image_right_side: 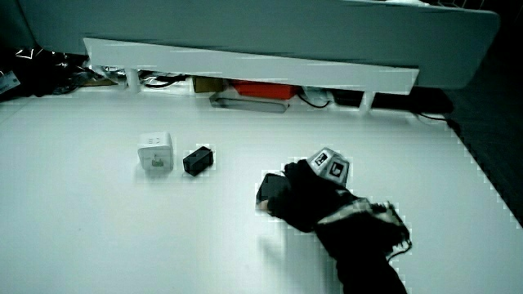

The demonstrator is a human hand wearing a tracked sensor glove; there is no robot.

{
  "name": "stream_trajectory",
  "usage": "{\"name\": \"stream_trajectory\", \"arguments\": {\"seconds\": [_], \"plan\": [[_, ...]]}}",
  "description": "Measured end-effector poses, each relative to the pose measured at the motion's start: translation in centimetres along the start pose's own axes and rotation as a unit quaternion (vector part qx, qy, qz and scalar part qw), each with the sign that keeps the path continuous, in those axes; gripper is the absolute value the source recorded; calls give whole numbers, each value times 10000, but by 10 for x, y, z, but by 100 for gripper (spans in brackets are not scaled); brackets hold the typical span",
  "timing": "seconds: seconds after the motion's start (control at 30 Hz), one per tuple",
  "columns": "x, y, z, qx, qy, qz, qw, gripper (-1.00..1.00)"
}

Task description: Place battery

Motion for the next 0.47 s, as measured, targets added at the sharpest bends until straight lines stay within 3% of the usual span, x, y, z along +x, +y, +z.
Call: {"name": "stream_trajectory", "arguments": {"seconds": [0.1,0.23,0.27,0.3,0.33,0.37,0.4,0.43,0.47], "plan": [[-19,-24,-12,189,29,500,9986,-100],[-33,-45,-40,176,-200,861,9959,-100],[-28,-45,-52,253,-415,836,9953,-100],[-31,-51,-59,265,-351,888,9951,-100],[-51,-65,-54,-100,-274,911,9954,-100],[-55,-70,-59,27,-454,944,9945,-100],[-41,-65,-78,231,-361,1112,9929,-100],[-51,-71,-80,362,-335,1086,9929,-100],[-47,-70,-93,379,-522,1106,9918,-100]]}}
